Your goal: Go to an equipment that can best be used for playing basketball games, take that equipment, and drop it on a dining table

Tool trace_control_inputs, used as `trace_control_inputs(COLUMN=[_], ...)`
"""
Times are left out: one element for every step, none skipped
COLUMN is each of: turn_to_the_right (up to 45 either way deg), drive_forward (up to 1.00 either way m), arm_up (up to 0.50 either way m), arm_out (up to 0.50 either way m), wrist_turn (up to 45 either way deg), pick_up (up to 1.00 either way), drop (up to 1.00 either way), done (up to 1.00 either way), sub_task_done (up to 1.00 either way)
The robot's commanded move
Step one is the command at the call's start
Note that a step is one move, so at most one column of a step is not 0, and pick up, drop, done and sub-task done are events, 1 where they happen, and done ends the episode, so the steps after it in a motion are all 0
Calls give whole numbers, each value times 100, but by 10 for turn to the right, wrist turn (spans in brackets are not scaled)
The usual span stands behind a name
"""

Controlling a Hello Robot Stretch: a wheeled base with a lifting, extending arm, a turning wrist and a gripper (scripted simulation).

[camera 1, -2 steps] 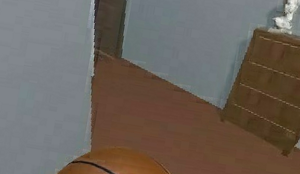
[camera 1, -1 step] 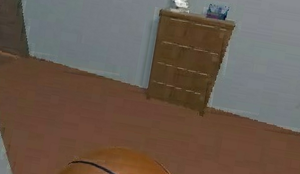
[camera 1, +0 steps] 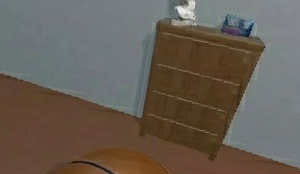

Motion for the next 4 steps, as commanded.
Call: trace_control_inputs(turn_to_the_right=[-270,0,-330,0], drive_forward=[0,35,0,100], arm_up=[0,0,0,0], arm_out=[0,0,0,0], wrist_turn=[0,0,0,0], pick_up=[0,0,0,0], drop=[0,0,0,0], done=[0,0,0,0], sub_task_done=[0,0,0,0])
